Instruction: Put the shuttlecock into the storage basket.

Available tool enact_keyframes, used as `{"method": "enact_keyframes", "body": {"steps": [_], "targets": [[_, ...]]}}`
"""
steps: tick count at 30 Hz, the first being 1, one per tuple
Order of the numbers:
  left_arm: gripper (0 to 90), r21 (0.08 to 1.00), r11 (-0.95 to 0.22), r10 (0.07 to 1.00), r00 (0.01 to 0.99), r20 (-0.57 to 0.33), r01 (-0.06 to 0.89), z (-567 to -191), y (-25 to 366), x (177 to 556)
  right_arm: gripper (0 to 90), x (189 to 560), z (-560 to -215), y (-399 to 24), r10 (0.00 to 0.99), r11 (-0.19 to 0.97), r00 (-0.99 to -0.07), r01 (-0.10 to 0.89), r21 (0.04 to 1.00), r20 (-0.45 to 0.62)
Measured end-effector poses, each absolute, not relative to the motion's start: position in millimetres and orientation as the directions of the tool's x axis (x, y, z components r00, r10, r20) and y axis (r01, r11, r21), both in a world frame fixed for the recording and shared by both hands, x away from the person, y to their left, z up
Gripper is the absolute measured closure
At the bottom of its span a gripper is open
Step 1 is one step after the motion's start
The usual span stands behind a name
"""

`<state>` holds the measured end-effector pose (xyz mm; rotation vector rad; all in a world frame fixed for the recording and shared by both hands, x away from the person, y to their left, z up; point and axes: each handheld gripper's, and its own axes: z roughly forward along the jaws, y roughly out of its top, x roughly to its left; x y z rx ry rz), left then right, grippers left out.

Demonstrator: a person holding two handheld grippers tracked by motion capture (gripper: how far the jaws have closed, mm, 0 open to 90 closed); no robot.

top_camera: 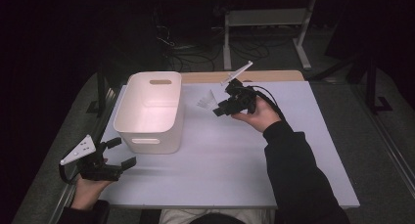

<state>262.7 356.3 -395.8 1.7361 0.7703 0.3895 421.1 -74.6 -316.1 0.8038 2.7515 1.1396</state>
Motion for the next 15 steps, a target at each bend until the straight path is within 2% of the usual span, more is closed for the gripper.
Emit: {"method": "enact_keyframes", "body": {"steps": [15], "targets": [[0.0,0.945,-0.144,0.671,0.731,-0.126,0.295,-396,356,263,63.8,419,-301,-69,0.47,0.579,-0.873,0.417,0.701,0.131]]}}
